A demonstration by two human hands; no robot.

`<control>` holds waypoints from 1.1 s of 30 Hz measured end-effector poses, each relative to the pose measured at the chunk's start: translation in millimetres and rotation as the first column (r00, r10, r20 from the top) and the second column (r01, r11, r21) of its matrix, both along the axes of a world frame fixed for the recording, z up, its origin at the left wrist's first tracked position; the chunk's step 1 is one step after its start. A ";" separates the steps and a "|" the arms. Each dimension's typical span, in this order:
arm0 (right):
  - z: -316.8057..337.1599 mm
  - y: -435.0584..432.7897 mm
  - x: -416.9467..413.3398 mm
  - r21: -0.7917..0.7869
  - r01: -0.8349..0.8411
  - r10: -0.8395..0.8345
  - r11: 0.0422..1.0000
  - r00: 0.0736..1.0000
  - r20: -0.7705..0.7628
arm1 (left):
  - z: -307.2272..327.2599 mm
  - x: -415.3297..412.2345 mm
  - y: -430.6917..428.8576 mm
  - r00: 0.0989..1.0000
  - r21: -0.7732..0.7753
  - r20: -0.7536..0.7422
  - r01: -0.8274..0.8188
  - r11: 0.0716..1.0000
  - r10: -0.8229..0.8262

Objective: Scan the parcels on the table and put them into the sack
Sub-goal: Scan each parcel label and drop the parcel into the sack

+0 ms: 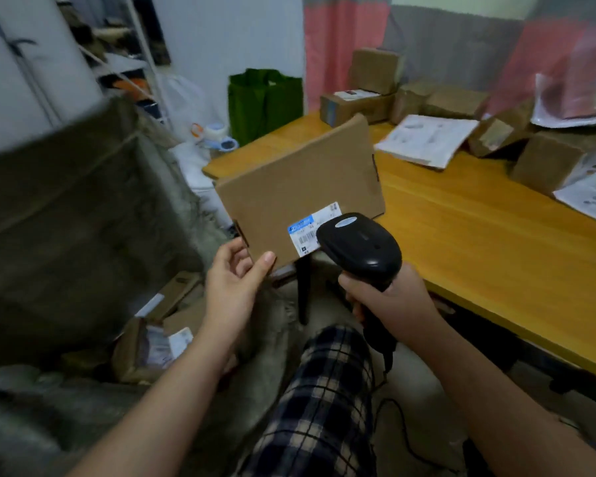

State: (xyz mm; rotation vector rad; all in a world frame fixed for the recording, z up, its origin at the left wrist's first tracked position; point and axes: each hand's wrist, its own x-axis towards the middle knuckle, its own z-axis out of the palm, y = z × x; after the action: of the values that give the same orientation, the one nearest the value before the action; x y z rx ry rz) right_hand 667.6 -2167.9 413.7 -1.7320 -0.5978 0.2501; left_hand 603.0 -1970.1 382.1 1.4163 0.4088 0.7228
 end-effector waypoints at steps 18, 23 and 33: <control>-65.9 176.0 -35.0 -0.248 -0.229 0.227 0.941 0.973 -0.033 | -82.6 -127.8 156.6 0.769 0.361 -0.223 -0.506 0.783 0.599; -70.1 183.3 -30.8 -0.257 -0.202 0.206 0.945 0.979 -0.012 | -80.5 -132.9 162.4 0.694 0.226 -0.072 -0.688 0.689 0.716; -66.6 195.3 -53.6 -0.373 -0.260 0.313 0.891 0.946 0.088 | -104.0 -161.3 150.7 0.662 0.136 -0.279 -0.690 0.711 0.696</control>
State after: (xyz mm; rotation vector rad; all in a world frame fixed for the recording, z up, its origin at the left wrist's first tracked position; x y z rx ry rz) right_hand 614.0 -1972.5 347.1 -2.0209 -0.9677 0.4670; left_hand 441.7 -1819.4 278.0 1.3831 1.2529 1.1191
